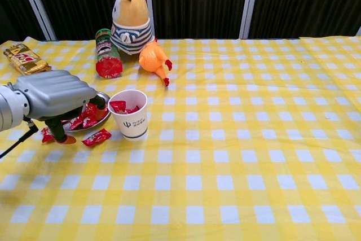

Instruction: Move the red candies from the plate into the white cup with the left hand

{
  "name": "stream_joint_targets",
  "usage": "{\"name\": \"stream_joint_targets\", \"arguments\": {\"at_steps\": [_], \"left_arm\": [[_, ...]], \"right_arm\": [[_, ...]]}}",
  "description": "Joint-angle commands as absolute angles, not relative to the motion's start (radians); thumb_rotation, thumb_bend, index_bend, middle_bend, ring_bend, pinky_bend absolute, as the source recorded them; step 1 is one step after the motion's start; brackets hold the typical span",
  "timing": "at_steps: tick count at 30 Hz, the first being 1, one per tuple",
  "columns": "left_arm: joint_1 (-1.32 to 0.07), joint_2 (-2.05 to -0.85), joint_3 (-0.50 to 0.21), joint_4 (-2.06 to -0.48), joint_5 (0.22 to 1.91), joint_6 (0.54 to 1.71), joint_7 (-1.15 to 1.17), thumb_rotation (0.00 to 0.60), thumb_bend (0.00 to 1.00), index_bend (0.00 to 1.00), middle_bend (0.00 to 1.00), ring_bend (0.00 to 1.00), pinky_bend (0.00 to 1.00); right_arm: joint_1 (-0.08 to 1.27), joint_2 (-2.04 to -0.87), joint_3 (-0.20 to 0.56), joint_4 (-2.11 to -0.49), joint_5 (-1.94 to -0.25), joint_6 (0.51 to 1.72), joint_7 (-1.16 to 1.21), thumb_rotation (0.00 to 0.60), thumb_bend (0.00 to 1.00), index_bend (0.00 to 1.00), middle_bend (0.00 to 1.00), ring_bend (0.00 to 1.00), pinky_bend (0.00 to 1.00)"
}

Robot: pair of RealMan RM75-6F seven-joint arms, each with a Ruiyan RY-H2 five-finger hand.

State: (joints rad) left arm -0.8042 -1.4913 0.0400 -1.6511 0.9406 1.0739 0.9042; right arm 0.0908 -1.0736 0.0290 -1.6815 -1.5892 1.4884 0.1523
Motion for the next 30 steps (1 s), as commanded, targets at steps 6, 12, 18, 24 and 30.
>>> {"name": "stream_joint_targets", "arguments": {"at_steps": [6, 12, 18, 24, 30], "left_arm": [[-0.808, -1.538, 0.026, -1.610, 0.917, 1.058, 0.912, 0.600, 0.28, 0.36, 0.92, 0.89, 0.93], [-0.809, -1.556, 0.025, -1.600, 0.901, 1.054, 0.923, 0.600, 0.32, 0.36, 0.92, 0.89, 0.93], [-0.808, -1.564, 0.026, -1.597, 0.890, 1.050, 0.926, 0.600, 0.43, 0.38, 0.92, 0.89, 0.93], [-0.805, -1.563, 0.031, -1.597, 0.886, 1.051, 0.929, 0.600, 0.43, 0.42, 0.92, 0.89, 0.93], [-0.803, -1.560, 0.030, -1.600, 0.891, 1.054, 0.925, 0.600, 0.43, 0.48, 0.92, 0.89, 0.93]], "right_arm": [[0.091, -1.072, 0.029, -1.682, -1.590, 1.488, 0.156, 0.600, 0.39, 0.00, 0.00, 0.00, 0.00], [0.091, -1.072, 0.029, -1.682, -1.591, 1.490, 0.156, 0.600, 0.39, 0.00, 0.00, 0.00, 0.00], [0.091, -1.072, 0.028, -1.682, -1.591, 1.489, 0.155, 0.600, 0.39, 0.00, 0.00, 0.00, 0.00], [0.091, -1.072, 0.028, -1.682, -1.591, 1.489, 0.154, 0.600, 0.39, 0.00, 0.00, 0.00, 0.00], [0.090, -1.073, 0.029, -1.683, -1.591, 1.490, 0.154, 0.600, 0.39, 0.00, 0.00, 0.00, 0.00]]}}
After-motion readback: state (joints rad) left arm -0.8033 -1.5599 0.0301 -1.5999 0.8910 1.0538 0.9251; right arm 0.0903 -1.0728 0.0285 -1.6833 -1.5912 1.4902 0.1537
